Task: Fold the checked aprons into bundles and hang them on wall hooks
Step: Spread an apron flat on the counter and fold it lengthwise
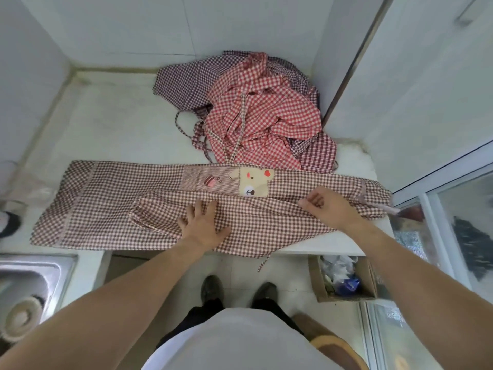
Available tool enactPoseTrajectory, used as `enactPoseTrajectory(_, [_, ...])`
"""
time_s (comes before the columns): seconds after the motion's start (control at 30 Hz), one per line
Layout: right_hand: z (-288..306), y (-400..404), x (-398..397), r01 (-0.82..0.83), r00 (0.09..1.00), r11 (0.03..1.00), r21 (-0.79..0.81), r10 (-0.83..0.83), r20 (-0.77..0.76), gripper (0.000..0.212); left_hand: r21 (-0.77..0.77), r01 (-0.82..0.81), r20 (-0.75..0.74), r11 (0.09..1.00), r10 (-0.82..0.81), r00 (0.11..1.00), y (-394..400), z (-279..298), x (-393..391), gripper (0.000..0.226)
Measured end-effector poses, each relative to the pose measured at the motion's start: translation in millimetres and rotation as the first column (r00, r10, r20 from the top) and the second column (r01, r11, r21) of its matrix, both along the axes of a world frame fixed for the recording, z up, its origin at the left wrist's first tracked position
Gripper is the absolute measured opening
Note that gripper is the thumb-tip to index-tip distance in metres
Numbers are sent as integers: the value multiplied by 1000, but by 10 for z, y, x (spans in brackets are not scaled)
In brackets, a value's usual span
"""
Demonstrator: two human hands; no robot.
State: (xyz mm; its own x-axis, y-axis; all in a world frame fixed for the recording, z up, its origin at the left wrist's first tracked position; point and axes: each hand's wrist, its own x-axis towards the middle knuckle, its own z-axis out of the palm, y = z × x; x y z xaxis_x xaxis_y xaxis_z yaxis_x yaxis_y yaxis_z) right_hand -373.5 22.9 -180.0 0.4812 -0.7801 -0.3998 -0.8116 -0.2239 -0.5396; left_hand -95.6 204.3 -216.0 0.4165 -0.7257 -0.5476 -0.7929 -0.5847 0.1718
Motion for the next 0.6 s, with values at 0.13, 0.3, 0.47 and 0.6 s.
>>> enactPoseTrajectory(0.13, [-19, -138, -175, -185, 932, 981, 66, 196, -305, 31, 139, -122, -32, 983, 128, 991, 67, 6, 145, 120])
enactPoseTrajectory(0.3, [88, -472, -225, -62, 936, 998, -8, 56, -348, 47, 158, -168, -36, 973, 176, 984, 140, 2, 258, 124])
enactPoseTrajectory(0.47, [-6, -260, -82, -56, 866, 761, -647, -285, -411, 31, 104, -202, -5, 974, 203, 979, 152, -23, 320, 117])
enactPoseTrajectory(0.6, [-321, 412, 190, -1, 989, 814, -581, -86, -122, 30, 92, -206, 35, 974, 203, 978, 123, -66, 377, 115])
